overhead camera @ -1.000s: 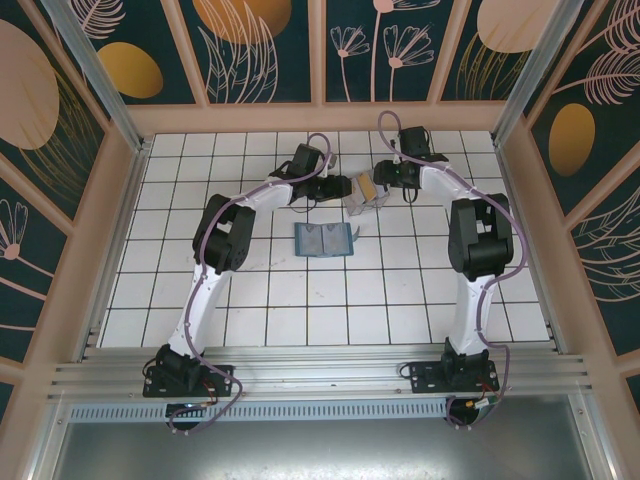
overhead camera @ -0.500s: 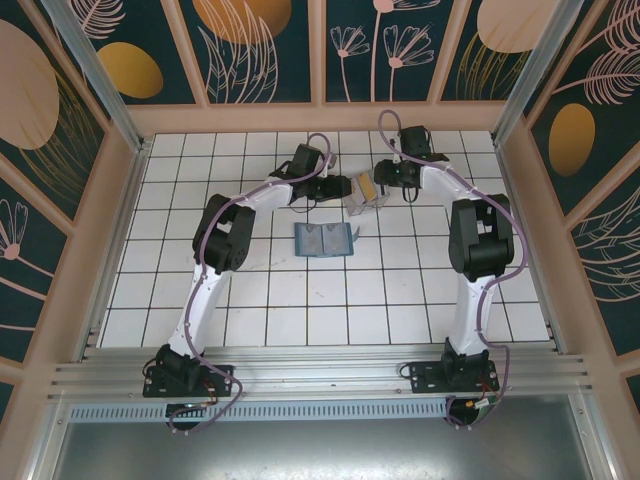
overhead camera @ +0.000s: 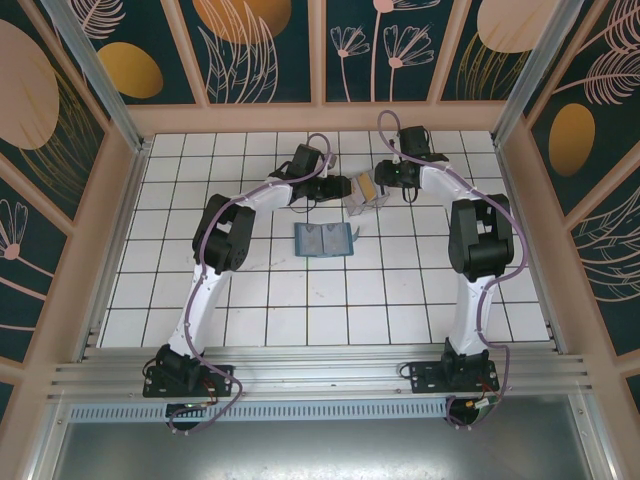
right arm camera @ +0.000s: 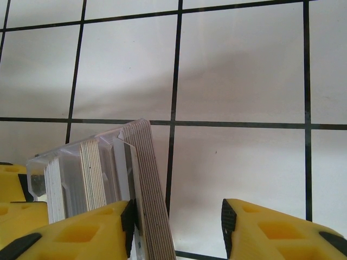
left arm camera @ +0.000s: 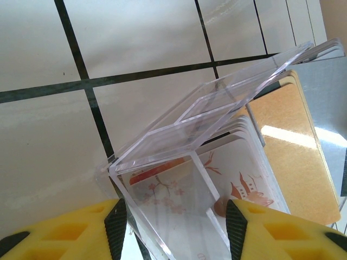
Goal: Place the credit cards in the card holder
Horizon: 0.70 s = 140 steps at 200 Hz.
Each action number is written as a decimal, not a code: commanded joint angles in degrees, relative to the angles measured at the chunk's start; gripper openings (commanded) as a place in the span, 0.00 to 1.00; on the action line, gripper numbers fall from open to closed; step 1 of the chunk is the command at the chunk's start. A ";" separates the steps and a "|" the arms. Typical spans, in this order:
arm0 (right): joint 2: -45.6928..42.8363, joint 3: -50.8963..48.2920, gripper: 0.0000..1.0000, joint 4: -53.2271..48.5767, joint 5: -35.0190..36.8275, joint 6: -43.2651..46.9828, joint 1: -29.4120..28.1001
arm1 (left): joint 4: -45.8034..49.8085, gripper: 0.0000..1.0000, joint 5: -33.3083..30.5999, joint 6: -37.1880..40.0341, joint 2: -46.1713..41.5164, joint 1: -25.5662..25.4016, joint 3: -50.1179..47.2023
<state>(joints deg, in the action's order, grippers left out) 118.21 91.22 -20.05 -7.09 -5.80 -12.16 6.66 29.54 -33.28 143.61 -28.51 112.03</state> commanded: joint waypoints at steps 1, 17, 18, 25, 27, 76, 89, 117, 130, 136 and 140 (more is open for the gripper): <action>-3.32 1.39 0.44 -2.28 2.35 1.40 -0.11 | 3.58 0.53 -0.37 -0.63 -0.63 -0.40 -1.73; -3.42 1.69 0.39 -2.45 1.88 1.41 -0.18 | 3.46 0.53 -0.37 -0.74 -0.62 -0.40 -1.73; -3.38 1.73 0.38 -2.45 1.85 1.41 -0.16 | 3.45 0.53 -0.36 -0.74 -0.61 -0.40 -1.73; -3.32 1.85 0.35 -2.59 1.58 1.41 -0.15 | 3.44 0.53 -0.36 -0.80 -0.69 -0.34 -1.73; -3.29 1.85 0.35 -2.64 1.56 1.41 -0.16 | 3.45 0.53 -0.29 -0.82 -0.70 -0.39 -1.73; -4.02 1.84 0.27 -2.66 1.30 1.43 -0.35 | 3.61 0.53 -0.27 -0.74 -0.70 -0.38 -1.72; -4.27 2.16 0.24 -2.95 1.12 1.58 -0.44 | 3.58 0.53 -0.27 -0.82 -0.70 -0.40 -1.59; -4.86 2.64 0.17 -3.41 0.33 1.85 -0.58 | 3.53 0.53 -0.29 -0.91 -0.70 -0.40 -1.55; -5.13 2.74 0.13 -3.50 -0.43 1.91 -0.62 | 3.54 0.53 -0.26 -0.91 -0.69 -0.40 -1.41; -5.31 2.82 0.10 -3.54 -0.70 1.85 -0.60 | 3.54 0.53 -0.28 -0.91 -0.70 -0.40 -1.46; -5.28 2.89 0.10 -3.59 -0.88 1.85 -0.63 | 3.54 0.53 -0.19 -0.90 -0.70 -0.40 -1.46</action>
<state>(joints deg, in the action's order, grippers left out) 116.20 92.33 -21.93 -7.35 -4.80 -12.64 6.59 29.56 -33.50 143.61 -28.51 111.96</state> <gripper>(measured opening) 0.121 0.532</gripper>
